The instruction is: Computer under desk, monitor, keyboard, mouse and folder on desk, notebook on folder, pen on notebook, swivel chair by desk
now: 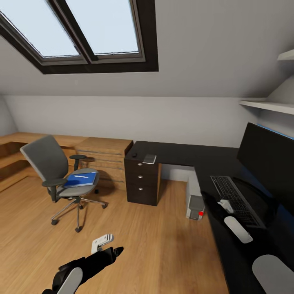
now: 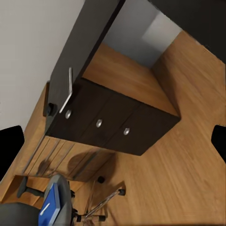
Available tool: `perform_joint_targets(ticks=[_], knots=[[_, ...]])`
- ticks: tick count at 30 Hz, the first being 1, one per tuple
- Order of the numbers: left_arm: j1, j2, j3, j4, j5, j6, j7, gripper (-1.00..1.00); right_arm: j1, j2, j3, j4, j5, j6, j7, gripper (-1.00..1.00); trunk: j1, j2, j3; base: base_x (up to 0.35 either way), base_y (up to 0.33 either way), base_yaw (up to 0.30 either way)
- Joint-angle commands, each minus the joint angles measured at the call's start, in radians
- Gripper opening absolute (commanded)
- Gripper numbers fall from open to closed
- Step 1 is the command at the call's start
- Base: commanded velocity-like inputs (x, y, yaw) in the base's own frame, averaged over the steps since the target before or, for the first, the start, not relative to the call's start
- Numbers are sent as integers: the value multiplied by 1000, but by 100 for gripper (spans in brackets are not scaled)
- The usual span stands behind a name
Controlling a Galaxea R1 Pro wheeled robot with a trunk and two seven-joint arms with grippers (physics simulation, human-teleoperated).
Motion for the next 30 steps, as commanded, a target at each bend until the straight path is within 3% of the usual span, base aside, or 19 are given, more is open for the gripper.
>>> perform_joint_targets(ticks=[1, 7, 8, 14, 18, 30], knots=[[-1, 1, -2, -1, 11, 1, 9, 100, -1, -1, 3, 0, -8, 0, 2, 100, 0, -1, -1, 0, 285, 0], [-1, 1, -3, -1, 13, 2, 9, 100, -1, 23, 2, 1, -6, -15, -1, 100, 0, -1, -1, 0, 125, 108], [-1, 1, -5, -1, 13, 2, 9, 100, -1, 34, 2, 3, -3, -51, -2, 100, 0, -1, -1, 0, 3, 261], [-1, 1, -2, 0, 14, 1, 12, 100, -1, 48, 4, 5, -1, -57, -3, 100, 0, -1, -1, 0, 1, 265], [-1, 1, -2, 0, 14, 0, 13, 100, -1, 54, 7, 6, 0, -105, -7, 100, 0, -1, -1, 0, 0, 266], [-1, 1, -5, 0, 14, 2, 13, 100, -1, 80, 11, 20, 88, -119, -9, 100, 0, -1, -1, 0, 0, 266]])
